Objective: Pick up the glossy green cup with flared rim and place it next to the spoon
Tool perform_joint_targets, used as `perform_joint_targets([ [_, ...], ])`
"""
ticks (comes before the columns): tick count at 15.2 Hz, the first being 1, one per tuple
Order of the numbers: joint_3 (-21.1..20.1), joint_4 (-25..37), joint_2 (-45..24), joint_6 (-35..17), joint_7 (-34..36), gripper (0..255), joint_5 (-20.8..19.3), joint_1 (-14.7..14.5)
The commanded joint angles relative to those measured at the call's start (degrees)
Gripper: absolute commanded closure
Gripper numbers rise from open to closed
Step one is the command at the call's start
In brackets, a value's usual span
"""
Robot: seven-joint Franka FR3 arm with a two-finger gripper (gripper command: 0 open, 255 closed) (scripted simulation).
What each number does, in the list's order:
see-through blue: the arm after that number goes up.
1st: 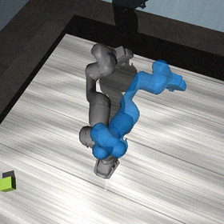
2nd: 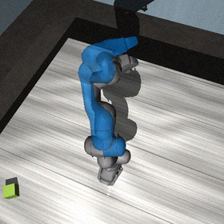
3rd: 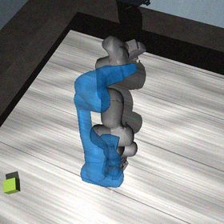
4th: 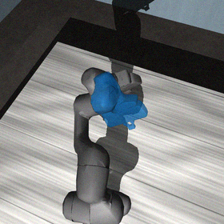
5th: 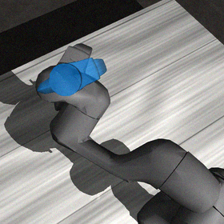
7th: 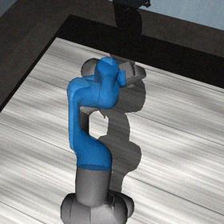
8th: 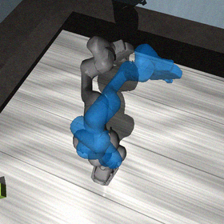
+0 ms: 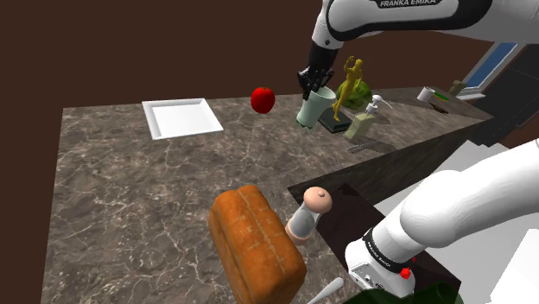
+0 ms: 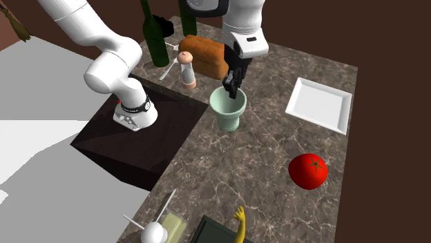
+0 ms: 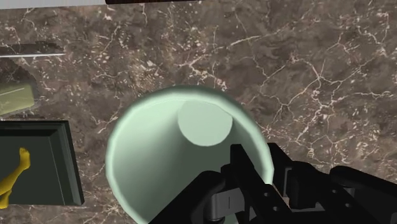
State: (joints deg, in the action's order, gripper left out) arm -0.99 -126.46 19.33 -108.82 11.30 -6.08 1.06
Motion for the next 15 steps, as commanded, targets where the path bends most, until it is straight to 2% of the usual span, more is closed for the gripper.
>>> perform_joint_targets([
  [1,0.0,1.6,0.2,1.8,-0.2,255,0.1,0.0],
  [12,-0.1,10.2,0.0,10.2,-1.0,255,0.3,0.0],
  [15,-1.2,7.1,3.7,10.9,0.6,255,0.8,-0.7],
])
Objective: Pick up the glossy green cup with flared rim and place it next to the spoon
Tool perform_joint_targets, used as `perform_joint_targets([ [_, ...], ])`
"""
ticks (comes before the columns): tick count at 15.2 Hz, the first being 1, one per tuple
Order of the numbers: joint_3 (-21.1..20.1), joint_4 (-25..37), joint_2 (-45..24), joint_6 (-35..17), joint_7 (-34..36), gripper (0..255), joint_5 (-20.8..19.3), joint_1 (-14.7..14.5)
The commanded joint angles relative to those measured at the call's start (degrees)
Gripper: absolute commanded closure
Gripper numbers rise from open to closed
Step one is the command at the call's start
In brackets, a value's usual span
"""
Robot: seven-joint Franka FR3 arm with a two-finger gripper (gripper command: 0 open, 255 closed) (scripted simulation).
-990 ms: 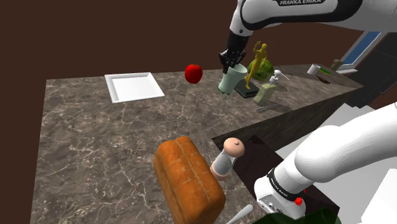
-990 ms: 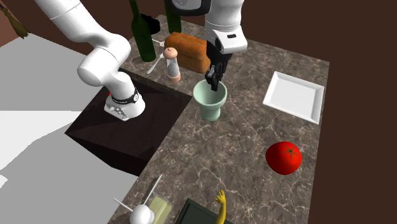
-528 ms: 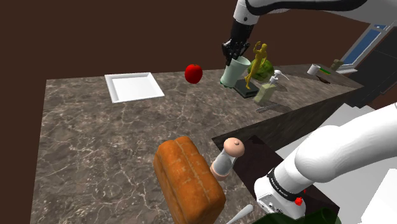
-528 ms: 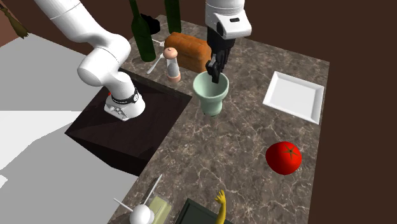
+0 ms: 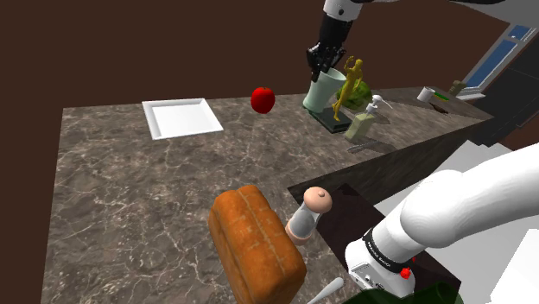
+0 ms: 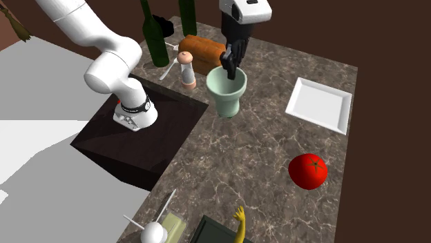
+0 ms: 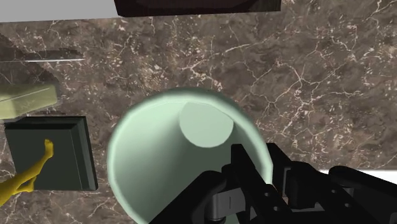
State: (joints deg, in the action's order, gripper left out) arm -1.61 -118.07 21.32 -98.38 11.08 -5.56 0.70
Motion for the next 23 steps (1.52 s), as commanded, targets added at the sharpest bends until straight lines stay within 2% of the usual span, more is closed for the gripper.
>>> perform_joint_targets([
  [1,-1.2,-2.8,3.5,0.8,1.6,255,0.5,-0.7],
  [12,-8.7,-15.0,21.6,7.4,11.0,255,6.2,-5.6],
  [23,-18.5,-18.9,34.8,16.5,22.6,255,15.9,-12.0],
])
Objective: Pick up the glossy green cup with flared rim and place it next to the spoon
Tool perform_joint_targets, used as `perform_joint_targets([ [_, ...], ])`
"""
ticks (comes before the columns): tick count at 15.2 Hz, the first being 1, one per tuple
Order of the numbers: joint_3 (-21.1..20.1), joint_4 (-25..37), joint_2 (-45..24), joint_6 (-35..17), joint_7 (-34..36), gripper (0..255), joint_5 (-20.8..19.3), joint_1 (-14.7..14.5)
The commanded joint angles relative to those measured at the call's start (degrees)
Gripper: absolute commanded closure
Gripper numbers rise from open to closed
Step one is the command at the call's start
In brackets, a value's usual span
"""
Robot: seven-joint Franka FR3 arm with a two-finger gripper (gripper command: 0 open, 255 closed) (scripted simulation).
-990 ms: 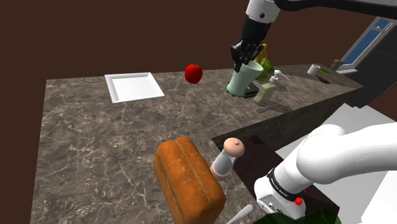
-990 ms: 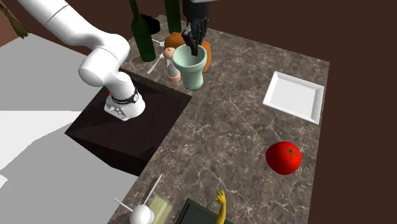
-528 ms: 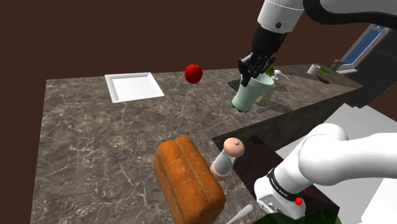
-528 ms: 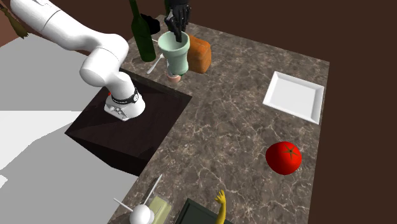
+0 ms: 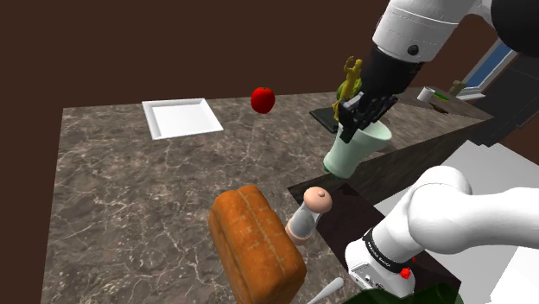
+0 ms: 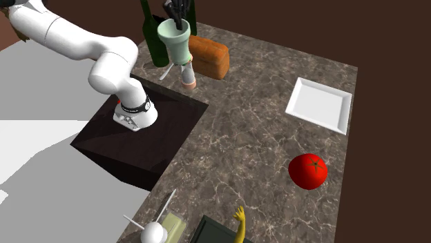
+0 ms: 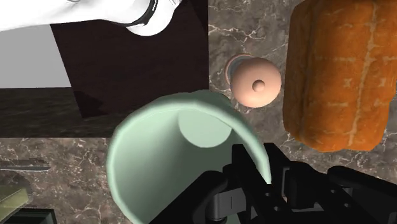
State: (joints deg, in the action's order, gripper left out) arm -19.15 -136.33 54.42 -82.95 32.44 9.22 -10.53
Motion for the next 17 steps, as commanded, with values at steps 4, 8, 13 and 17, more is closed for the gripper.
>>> perform_joint_targets([
  [4,-5.0,0.0,4.8,4.3,6.1,255,5.4,-3.0],
  [8,-9.3,1.6,6.9,7.1,11.3,255,9.9,-4.8],
  [13,-14.9,5.0,8.2,10.1,18.0,255,15.7,-6.2],
  [17,-19.5,8.7,8.3,11.9,23.4,255,20.3,-6.6],
])
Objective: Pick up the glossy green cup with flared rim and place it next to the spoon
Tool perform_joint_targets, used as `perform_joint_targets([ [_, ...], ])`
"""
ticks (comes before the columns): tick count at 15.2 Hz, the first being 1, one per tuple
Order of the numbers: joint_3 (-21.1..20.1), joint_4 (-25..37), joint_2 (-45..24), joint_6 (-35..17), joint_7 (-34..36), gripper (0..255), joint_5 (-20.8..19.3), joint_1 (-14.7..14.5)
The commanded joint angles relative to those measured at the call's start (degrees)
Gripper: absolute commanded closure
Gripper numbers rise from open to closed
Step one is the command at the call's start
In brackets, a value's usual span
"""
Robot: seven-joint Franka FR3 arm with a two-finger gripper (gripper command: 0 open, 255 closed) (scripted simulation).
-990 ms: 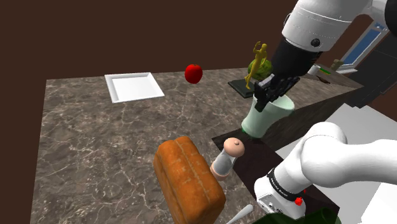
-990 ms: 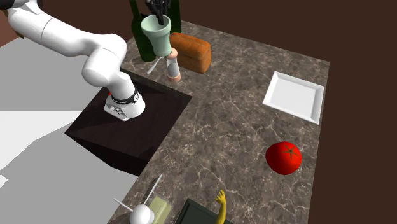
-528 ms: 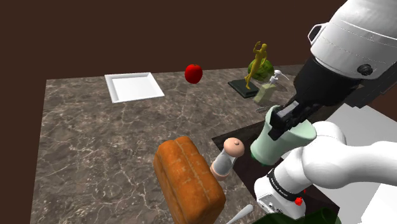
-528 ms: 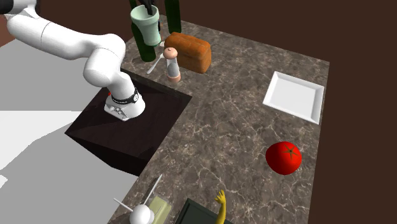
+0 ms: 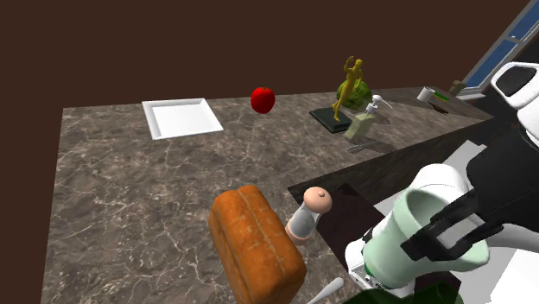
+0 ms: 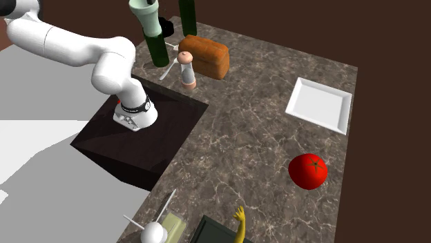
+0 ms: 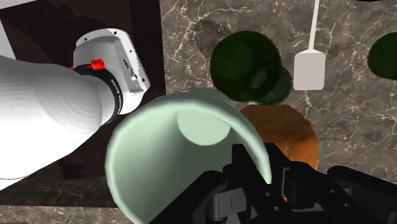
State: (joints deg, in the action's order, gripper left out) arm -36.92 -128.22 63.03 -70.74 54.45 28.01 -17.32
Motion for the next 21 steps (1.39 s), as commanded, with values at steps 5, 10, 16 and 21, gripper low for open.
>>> perform_joint_targets([
  [5,-7.5,6.5,-1.0,1.5,8.4,255,6.9,0.8],
  [10,-13.5,13.8,-2.6,2.8,15.5,255,11.9,2.7],
  [16,-20.8,22.7,-4.4,3.3,23.3,255,17.1,6.3],
  [21,-21.9,18.6,-2.3,0.8,22.6,255,18.5,5.2],
])
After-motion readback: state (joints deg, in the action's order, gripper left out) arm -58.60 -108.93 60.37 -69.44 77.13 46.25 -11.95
